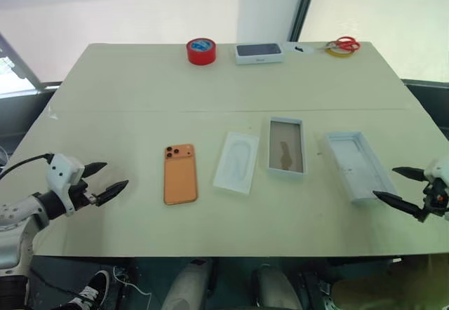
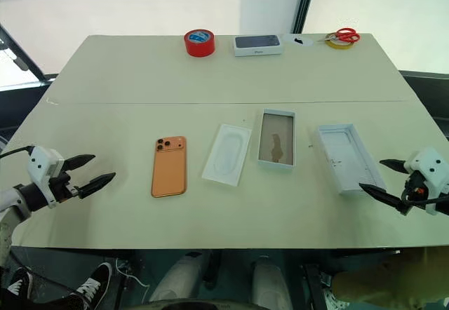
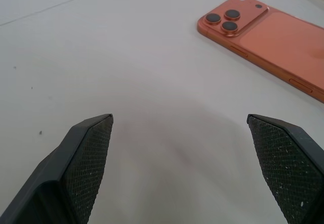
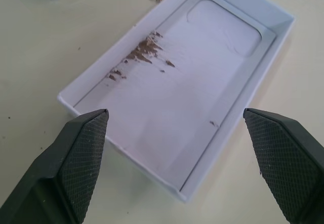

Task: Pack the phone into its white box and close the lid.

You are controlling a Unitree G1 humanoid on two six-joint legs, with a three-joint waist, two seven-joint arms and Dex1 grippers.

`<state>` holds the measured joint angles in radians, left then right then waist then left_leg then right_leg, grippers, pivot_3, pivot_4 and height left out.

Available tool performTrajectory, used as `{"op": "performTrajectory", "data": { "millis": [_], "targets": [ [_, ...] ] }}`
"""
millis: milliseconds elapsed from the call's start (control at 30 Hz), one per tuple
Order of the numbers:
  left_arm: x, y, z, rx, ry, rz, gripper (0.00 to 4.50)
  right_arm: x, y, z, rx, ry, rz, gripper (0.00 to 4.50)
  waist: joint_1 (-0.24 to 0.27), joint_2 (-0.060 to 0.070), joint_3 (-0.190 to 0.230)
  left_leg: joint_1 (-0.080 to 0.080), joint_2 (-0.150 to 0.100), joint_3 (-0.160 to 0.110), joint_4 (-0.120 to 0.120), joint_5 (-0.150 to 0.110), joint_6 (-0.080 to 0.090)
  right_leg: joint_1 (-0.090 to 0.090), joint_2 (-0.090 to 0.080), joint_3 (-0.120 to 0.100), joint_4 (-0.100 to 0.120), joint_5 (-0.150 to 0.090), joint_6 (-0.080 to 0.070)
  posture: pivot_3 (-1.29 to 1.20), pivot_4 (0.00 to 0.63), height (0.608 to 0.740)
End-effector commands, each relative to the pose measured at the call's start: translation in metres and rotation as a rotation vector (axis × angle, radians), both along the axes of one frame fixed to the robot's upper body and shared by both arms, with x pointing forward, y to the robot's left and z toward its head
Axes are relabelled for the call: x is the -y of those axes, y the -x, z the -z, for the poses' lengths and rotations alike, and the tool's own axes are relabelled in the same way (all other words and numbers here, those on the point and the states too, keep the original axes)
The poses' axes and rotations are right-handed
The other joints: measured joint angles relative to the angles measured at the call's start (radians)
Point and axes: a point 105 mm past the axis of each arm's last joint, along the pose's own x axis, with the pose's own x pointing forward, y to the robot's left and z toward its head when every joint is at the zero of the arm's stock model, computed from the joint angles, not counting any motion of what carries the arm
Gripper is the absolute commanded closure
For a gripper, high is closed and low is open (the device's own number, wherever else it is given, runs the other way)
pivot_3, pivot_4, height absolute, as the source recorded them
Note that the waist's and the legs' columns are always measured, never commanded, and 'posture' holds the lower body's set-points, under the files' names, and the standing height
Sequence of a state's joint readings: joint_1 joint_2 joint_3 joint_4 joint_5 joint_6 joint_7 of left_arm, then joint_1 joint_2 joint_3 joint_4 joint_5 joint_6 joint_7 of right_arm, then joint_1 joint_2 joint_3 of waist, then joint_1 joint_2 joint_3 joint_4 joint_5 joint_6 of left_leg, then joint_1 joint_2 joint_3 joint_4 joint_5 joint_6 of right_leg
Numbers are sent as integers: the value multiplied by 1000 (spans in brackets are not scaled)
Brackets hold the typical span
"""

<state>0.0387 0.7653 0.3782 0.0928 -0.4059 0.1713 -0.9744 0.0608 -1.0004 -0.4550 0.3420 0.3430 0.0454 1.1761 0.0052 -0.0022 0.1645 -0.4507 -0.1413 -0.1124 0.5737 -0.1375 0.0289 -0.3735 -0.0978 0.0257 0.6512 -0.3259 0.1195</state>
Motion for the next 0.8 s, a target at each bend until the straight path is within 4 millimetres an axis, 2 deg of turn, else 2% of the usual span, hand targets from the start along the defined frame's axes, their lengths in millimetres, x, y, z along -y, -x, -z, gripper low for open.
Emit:
{"op": "performTrajectory", "data": {
  "millis": [33, 300, 500, 800],
  "targets": [
    [0, -4, -15, 67, -14, 4, 55, 2, -3, -19, 73, -22, 11, 50, -2, 0, 0, 0, 0, 0, 0, 0, 0, 0, 0, 0, 0, 0, 0, 0, 150, 740],
    [6, -8, -17, 77, -31, 42, 55, 1, -1, -16, 63, -30, 9, 50, -3, 1, 0, 0, 0, 0, 0, 0, 0, 0, 0, 0, -1, 0, 0, 0, 150, 740],
    [11, -12, -26, 125, 2, 60, 55, -2, -3, -17, 70, -32, 4, 50, -3, 1, 0, 0, 0, 0, 0, 0, 0, 0, 0, 0, -1, 0, 0, 0, 150, 740],
    [18, -23, -21, 110, -88, 32, 55, -8, -8, -18, 77, -23, -21, 50, -2, 1, 0, 0, 0, 0, 0, 0, 0, 0, 0, 0, -1, 0, 0, 0, 150, 740]
  ]
}}
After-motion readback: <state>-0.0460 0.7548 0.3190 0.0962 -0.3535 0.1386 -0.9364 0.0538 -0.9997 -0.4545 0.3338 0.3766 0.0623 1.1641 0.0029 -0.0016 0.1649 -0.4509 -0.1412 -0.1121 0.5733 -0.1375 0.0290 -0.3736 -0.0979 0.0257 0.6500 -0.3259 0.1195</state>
